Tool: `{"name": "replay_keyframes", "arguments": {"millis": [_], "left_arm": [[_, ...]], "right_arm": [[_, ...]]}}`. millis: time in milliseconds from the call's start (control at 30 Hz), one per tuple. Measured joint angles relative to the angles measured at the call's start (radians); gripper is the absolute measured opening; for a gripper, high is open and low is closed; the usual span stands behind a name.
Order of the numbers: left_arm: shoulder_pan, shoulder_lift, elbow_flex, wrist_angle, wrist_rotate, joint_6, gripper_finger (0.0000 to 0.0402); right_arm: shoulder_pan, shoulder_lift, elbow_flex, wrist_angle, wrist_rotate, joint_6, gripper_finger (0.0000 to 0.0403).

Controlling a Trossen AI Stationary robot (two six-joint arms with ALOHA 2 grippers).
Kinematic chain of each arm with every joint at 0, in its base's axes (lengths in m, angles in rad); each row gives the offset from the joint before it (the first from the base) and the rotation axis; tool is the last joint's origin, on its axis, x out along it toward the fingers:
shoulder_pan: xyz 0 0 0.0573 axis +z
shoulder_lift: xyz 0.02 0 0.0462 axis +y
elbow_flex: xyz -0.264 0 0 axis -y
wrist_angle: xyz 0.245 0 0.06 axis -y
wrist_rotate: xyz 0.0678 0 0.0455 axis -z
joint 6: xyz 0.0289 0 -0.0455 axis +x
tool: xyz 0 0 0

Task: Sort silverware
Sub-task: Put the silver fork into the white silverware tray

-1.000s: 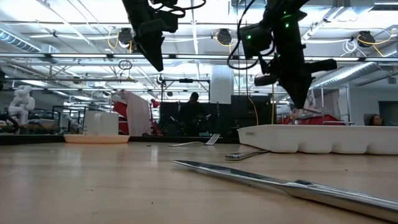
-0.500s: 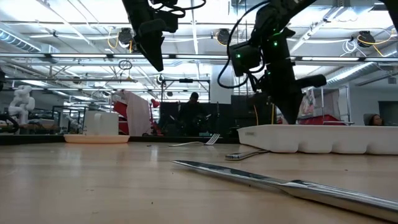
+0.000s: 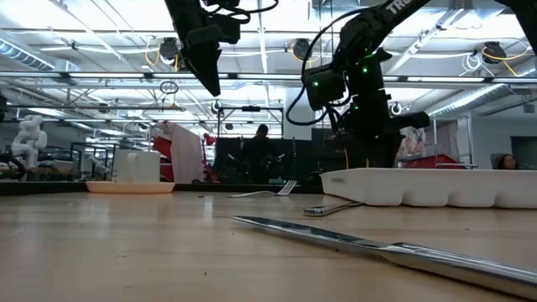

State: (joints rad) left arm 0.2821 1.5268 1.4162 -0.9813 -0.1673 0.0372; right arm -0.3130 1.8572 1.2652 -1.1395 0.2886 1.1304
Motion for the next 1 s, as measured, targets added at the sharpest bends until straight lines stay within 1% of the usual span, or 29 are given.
{"name": "replay_keyframes", "arguments": {"millis": [233,333,433,500,567,633,700,800,900,1000], "left_arm": [[0.000,0.000,0.000,0.000,0.000,0.003,0.0093],[0.000,0.000,0.000,0.000,0.000,0.004,0.0093],[0.000,0.000,0.000,0.000,-0.001,0.003,0.0093],[0.000,0.000,0.000,0.006,-0.032,-0.005,0.0093],[0.008,0.000,0.000,0.025,-0.060,-0.018,0.0093],[0.034,0.003,0.000,0.038,-0.053,-0.019,0.0093],[0.072,0.019,0.001,0.037,0.000,-0.003,0.0093],[0.137,0.045,-0.035,0.049,0.083,0.002,0.0093],[0.203,0.083,-0.073,0.108,0.177,0.006,0.0093],[0.247,0.134,-0.091,0.160,0.267,-0.010,0.0093]], "right_arm": [[0.000,0.000,0.000,0.043,0.000,-0.035,0.0128],[0.000,0.000,0.004,0.045,-0.002,-0.051,0.0154],[0.000,0.000,0.044,0.052,-0.002,-0.108,0.0167],[0.007,-0.004,0.088,0.076,-0.006,-0.174,0.0170],[0.018,-0.013,0.142,0.056,-0.005,-0.245,0.0171],[0.029,-0.033,0.209,0.055,0.013,-0.284,0.0171],[0.042,-0.067,0.274,0.023,0.055,-0.303,0.0171],[0.065,-0.134,0.385,-0.069,0.100,-0.318,0.0171],[0.103,-0.222,0.496,-0.164,0.110,-0.332,0.0171],[0.144,-0.314,0.572,-0.217,0.110,-0.319,0.0171]]}}
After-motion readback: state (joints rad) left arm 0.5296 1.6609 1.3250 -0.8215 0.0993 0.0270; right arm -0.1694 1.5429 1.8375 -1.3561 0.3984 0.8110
